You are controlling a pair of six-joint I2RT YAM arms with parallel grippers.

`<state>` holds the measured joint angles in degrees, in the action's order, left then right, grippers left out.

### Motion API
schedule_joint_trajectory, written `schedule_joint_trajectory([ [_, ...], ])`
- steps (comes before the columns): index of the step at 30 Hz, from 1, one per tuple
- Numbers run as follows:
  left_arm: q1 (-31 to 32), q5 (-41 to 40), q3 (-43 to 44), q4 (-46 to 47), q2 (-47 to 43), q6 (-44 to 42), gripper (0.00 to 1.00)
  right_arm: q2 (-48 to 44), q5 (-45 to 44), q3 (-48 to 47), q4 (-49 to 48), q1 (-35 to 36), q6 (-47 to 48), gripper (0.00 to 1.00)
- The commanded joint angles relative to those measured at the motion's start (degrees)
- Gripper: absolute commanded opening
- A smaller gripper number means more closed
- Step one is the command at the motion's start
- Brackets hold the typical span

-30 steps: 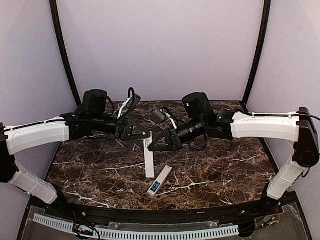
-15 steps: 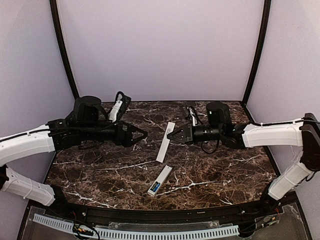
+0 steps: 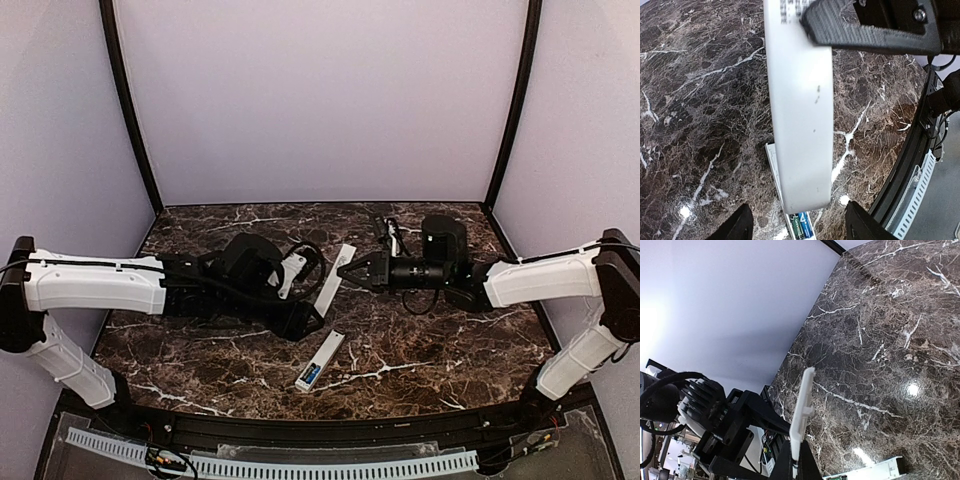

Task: Load the batteries into the remote control
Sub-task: Pass from the right arm to the left

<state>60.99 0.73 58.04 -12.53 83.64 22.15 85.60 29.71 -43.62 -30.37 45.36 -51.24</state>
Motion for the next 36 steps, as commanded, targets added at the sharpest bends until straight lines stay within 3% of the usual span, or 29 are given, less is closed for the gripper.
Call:
schedule_joint_trajectory([
  [1,0.4,-2.8,2.1,0.3,0.5,0.5,0.61,-0.6,0.2,2.5,-5.5,0.3,-2.3,0.0],
  [10,0.4,-2.1,5.2,-0.1,4.6,0.5,0.5,-1.5,0.6,4.1,-7.4,0.6,-3.4,0.0],
  [22,0.4,1.8,4.0,4.4,4.3,1.4,0.45,-0.7,1.0,5.4,-10.2,0.6,-4.4,0.0],
  [29,0.4,1.0,4.5,3.3,4.7,2.2,0.28,-0.6,1.9,5.6,-10.4,0.6,-4.1,0.0],
  [30,0.4,0.7,4.4,2.8,4.6,2.5,0.27,-0.7,1.9,5.5,-9.8,0.6,-3.8,0.05],
  [33,0.4,0.5,3.1,1.6,3.6,3.5,0.19,-0.9,0.8,4.9,-6.3,0.5,-2.3,0.34],
  [36,0.7,0.4,0.9,0.2,1.6,5.2,0.17,-1.8,-2.2,4.3,0.1,-0.3,-0.1,0.49],
])
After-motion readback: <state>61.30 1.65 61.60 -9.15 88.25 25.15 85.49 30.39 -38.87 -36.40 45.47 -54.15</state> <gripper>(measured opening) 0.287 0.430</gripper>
